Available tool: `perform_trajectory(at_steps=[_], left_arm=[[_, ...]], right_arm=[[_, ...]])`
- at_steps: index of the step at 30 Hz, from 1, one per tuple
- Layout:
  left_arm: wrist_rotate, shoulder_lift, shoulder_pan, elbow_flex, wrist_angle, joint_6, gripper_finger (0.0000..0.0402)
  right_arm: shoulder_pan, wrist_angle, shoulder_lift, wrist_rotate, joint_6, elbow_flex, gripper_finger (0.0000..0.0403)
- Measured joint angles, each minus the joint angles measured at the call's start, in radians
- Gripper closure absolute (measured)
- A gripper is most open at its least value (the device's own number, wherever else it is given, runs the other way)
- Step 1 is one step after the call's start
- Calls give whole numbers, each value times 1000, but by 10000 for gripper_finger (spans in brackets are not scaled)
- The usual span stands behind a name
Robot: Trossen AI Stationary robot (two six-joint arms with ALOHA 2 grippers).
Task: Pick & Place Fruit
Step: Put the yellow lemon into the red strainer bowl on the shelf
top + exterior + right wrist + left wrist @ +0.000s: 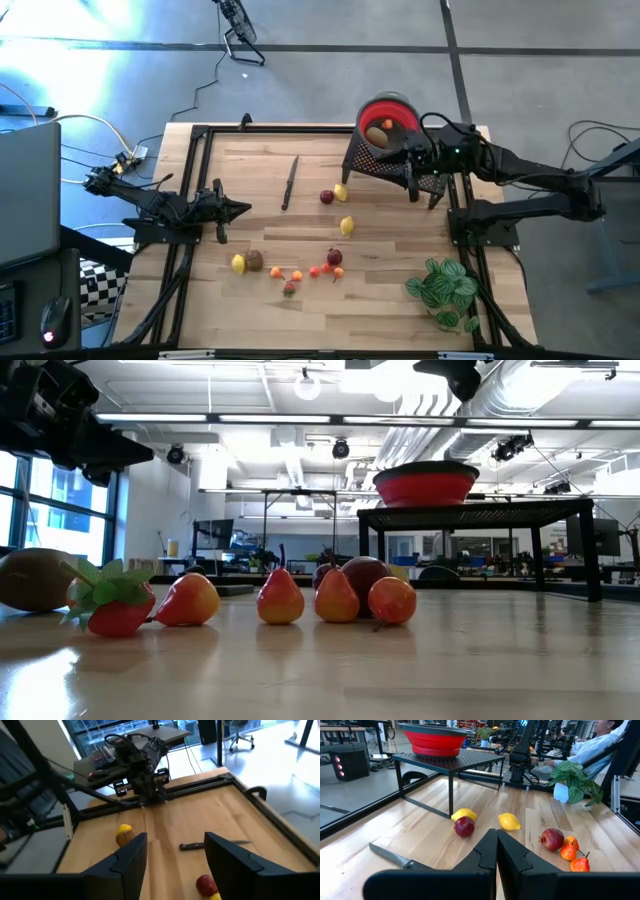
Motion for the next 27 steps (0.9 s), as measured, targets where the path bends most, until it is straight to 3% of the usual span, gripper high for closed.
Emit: perform_trajectory(at_steps=[7,16,22,27], left_arm=[[0,0,0,0,0,0,402],[0,0,0,0,0,0,402],[0,0,0,0,-1,-1,402],[0,0,0,0,0,-1,402]], right_arm=[[9,2,28,43,46,0,231],[83,3,115,127,51,0,349],[179,80,197,134,83,0,396],[298,107,239,290,116,0,399]])
